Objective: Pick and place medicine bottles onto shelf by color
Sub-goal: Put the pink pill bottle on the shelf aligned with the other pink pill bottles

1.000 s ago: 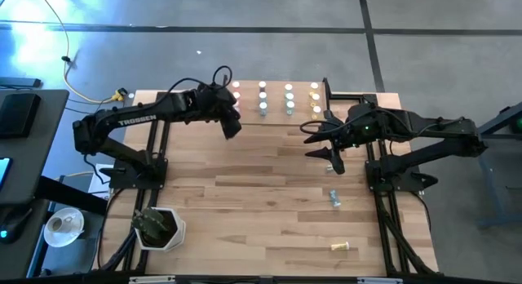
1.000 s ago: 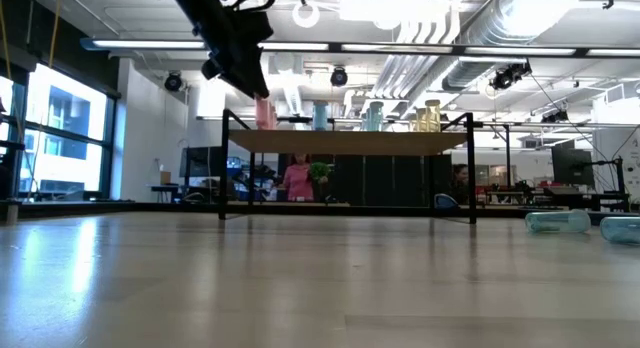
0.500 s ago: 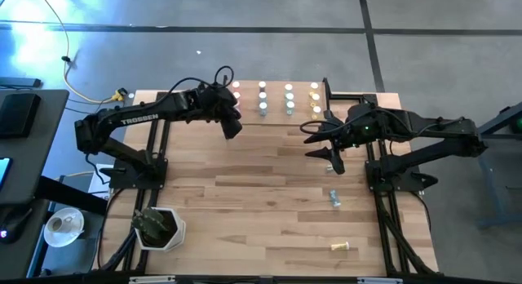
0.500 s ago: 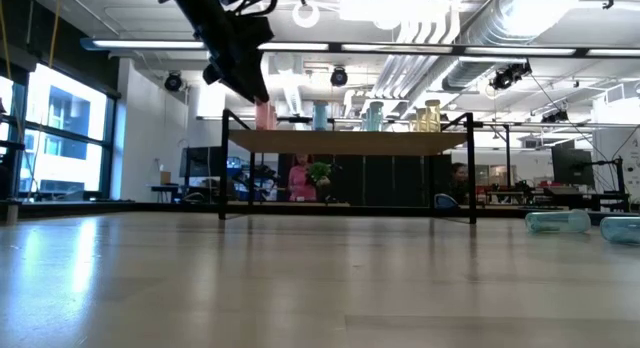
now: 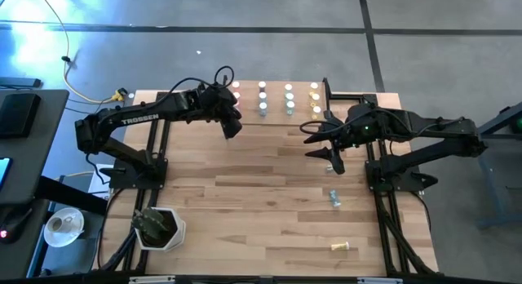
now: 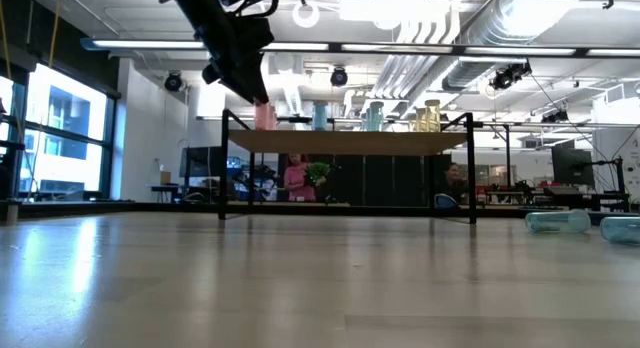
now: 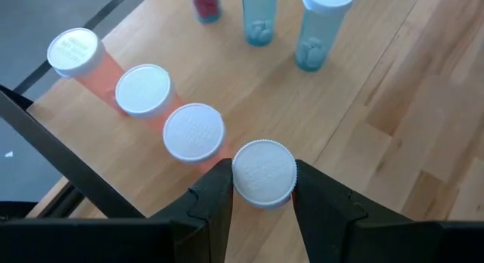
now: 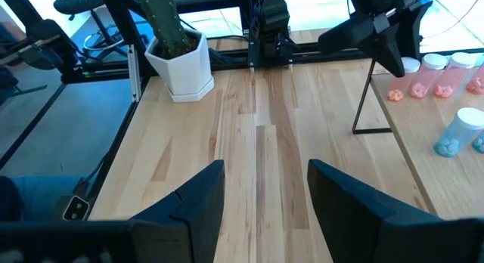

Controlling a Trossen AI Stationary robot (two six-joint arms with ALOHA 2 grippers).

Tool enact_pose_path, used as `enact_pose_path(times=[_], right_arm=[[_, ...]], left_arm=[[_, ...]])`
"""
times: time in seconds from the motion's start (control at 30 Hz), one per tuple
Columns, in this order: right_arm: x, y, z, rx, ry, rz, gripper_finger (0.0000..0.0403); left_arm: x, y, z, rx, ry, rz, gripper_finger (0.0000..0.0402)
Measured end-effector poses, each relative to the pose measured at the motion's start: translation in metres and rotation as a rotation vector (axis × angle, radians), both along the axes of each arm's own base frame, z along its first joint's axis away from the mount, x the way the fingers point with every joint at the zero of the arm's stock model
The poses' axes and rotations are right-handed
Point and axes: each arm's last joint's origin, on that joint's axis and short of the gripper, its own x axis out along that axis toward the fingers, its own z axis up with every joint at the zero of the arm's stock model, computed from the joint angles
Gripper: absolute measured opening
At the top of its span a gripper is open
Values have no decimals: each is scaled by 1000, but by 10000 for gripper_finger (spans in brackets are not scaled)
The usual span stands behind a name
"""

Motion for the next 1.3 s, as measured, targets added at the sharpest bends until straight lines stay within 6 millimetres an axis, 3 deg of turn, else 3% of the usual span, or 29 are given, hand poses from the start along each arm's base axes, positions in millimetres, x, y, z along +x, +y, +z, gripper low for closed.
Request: enact_pose_path(times=[1.3], right_arm=[[0,0,0,0,0,0,181]], left_arm=[[0,-1,-1,-18,-4,-5,116]])
